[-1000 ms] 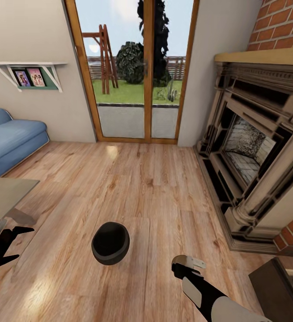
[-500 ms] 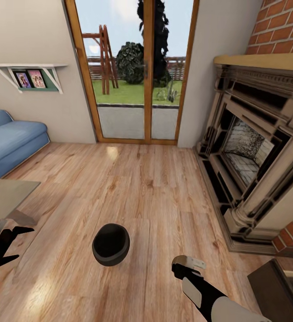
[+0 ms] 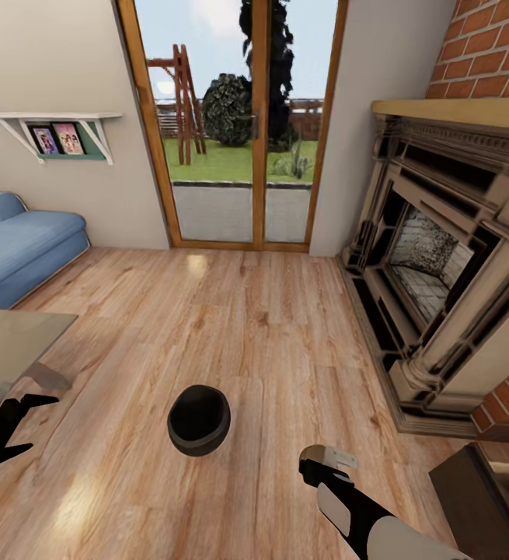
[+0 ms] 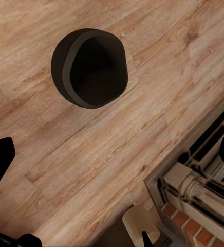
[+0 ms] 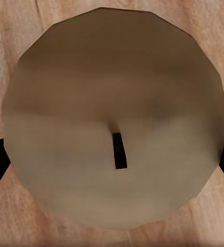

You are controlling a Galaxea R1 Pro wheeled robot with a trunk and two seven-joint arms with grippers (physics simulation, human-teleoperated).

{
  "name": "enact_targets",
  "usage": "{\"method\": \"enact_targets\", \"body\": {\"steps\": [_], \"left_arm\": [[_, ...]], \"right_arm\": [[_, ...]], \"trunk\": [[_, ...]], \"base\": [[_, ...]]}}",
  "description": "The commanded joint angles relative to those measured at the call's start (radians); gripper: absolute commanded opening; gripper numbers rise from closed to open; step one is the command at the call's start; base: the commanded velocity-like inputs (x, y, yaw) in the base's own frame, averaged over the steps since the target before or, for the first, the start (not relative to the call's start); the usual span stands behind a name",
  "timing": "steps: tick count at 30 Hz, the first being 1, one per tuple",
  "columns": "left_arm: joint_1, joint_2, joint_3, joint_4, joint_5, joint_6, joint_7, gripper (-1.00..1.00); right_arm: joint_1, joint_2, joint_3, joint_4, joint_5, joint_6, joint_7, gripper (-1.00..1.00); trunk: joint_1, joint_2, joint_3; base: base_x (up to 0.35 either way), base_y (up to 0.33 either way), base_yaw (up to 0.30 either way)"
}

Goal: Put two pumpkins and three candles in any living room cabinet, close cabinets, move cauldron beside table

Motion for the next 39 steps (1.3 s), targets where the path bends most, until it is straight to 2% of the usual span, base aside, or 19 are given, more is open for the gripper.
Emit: {"method": "enact_targets", "body": {"steps": [1,8,22,28,39], "left_arm": [[-0.001,0.0,0.001,-0.001,0.009,0.003,0.01,1.0],[-0.001,0.001,0.001,-0.005,0.008,0.003,0.011,1.0],[-0.001,0.001,0.001,-0.007,0.007,0.003,0.011,1.0],[-0.001,0.001,0.001,-0.007,0.007,0.003,0.011,1.0],[-0.001,0.001,0.001,-0.007,0.007,0.003,0.011,1.0]], "right_arm": [[-0.001,0.0,0.008,-0.001,-0.008,0.0,-0.006,-1.0],[-0.001,0.0,0.008,-0.001,-0.008,0.001,-0.006,-1.0],[-0.001,0.001,0.009,-0.006,-0.008,0.0,-0.006,-1.0],[-0.001,0.0,0.008,-0.006,-0.008,0.0,-0.006,-1.0],[-0.001,0.0,0.008,-0.006,-0.008,0.0,-0.006,-1.0]], "trunk": [[0.0,-0.001,-0.001],[0.0,-0.001,-0.001],[0.0,-0.001,-0.001],[0.0,-0.001,-0.001],[0.0,-0.001,-0.001]], "base": [[-0.02,0.014,0.0],[0.017,0.014,-0.151],[0.165,0.155,-0.269],[-0.114,0.156,-0.086],[-0.089,0.019,-0.249]]}}
